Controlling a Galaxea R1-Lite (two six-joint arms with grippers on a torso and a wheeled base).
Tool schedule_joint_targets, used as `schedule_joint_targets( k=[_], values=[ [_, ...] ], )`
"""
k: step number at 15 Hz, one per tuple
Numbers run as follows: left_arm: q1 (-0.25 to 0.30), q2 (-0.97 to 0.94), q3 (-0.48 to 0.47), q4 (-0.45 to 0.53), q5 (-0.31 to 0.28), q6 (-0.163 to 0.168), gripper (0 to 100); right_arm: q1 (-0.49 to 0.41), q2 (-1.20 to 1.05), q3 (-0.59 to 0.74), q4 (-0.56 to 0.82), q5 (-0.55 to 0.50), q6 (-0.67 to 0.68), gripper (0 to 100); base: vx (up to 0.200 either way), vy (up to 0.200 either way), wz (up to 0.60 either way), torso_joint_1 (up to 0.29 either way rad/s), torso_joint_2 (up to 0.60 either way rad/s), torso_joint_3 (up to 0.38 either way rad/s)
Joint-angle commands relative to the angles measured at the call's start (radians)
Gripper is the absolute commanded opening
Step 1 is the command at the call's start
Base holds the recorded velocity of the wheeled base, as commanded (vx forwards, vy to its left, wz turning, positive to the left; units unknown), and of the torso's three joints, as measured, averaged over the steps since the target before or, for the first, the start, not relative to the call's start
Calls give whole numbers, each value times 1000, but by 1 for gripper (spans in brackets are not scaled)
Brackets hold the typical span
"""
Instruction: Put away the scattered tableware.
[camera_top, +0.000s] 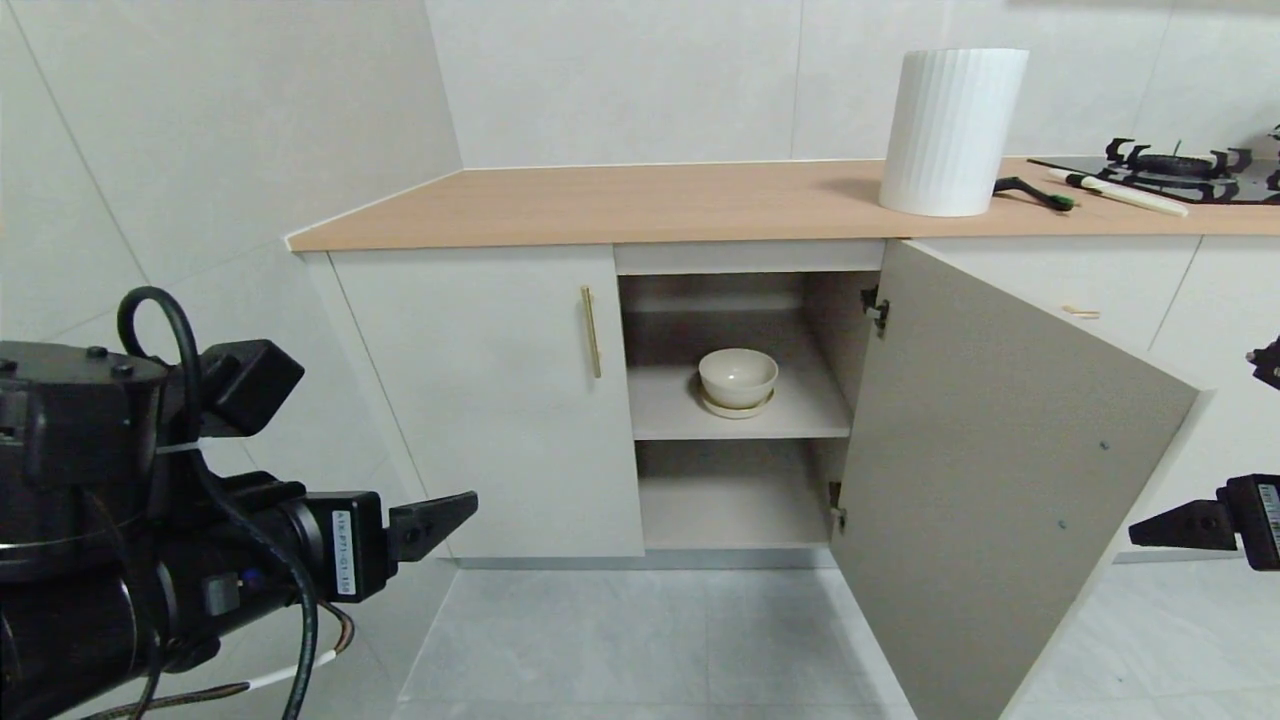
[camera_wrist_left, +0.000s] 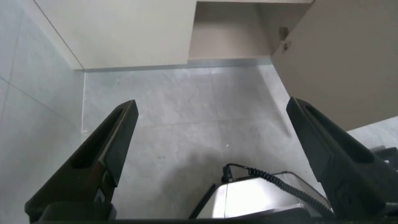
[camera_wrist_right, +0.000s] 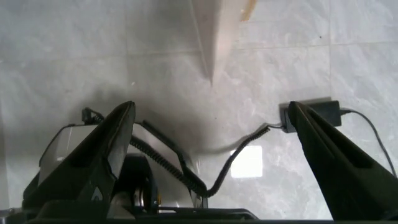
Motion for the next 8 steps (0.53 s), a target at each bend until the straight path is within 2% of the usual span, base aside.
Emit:
schedule_joint_targets(
  k=[1,6,8],
  values=[
    [0,1,3,0,0,0,100,-5,24,0,-1,-4,2,100,0,0,0,0,0,0],
    [0,6,2,0,2,2,100,-23,29,-2,-1,-36,-1,100,0,0,0,0,0,0],
    [0,12,0,0,3,3,100,-23,28,-2,-3,-38,-1,100,0,-200,0,5,5,-2]
  ],
)
